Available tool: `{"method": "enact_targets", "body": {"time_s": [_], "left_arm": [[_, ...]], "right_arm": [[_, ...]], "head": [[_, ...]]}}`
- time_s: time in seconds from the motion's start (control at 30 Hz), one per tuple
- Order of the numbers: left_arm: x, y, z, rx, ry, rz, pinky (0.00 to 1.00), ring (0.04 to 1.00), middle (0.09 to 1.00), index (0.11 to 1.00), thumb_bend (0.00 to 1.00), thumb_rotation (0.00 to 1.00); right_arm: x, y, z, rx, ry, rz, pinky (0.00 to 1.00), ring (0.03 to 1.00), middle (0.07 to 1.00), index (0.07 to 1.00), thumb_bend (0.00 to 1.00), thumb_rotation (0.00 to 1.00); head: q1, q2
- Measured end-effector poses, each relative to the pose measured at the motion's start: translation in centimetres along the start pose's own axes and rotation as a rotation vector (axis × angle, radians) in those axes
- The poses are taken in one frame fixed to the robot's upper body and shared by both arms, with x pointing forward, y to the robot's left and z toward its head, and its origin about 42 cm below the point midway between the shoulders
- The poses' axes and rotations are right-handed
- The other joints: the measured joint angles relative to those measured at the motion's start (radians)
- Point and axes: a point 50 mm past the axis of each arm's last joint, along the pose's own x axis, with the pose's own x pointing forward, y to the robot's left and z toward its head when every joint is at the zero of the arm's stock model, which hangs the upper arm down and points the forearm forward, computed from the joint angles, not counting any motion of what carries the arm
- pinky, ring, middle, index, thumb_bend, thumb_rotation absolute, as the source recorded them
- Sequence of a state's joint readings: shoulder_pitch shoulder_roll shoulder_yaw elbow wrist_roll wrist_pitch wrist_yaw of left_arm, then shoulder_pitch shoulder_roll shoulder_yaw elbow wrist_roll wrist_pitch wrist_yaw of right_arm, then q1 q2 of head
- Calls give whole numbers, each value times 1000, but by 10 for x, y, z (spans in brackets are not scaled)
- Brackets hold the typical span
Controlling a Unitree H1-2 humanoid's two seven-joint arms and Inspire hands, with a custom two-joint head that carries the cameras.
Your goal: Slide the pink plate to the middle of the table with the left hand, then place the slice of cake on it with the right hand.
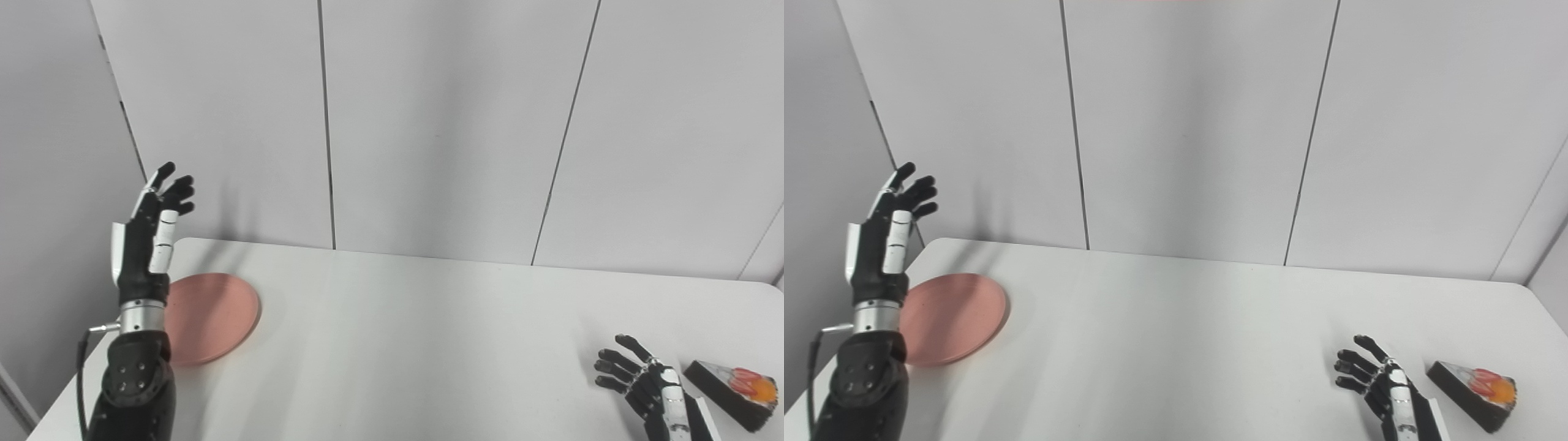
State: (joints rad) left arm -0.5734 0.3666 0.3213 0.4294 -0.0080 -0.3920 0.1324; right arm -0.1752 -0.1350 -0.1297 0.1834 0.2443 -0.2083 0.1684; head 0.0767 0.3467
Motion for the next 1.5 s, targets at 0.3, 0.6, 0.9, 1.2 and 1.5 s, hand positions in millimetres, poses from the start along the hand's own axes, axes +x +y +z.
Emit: {"method": "enact_targets", "body": {"time_s": [0.3, 0.6, 0.9, 1.2, 1.5], "left_arm": [[24, 47, -31, 190, 95, 69, 747, 785, 807, 830, 626, 901], [12, 65, -69, 80, 290, 83, 812, 813, 853, 878, 723, 987], [-6, 75, -92, 36, 407, 64, 817, 815, 815, 867, 751, 922], [-24, 60, -104, 88, 463, -20, 804, 820, 833, 883, 784, 953], [-33, 48, -109, 42, 474, -35, 780, 801, 821, 892, 721, 963]], "right_arm": [[-2, -1, 1, -2, -4, -7, 662, 707, 712, 788, 800, 966], [-2, -1, 2, -7, -4, -8, 654, 702, 709, 784, 792, 969], [-4, -2, 2, -9, -4, -8, 650, 700, 710, 783, 796, 966], [-5, -2, 2, -10, -4, -13, 640, 692, 702, 776, 808, 955], [-7, -2, 2, -11, -2, -17, 637, 689, 699, 772, 795, 959]], "head": [[0, 2], [-1, 12], [-2, 18], [-9, 21], [-17, 28]]}}
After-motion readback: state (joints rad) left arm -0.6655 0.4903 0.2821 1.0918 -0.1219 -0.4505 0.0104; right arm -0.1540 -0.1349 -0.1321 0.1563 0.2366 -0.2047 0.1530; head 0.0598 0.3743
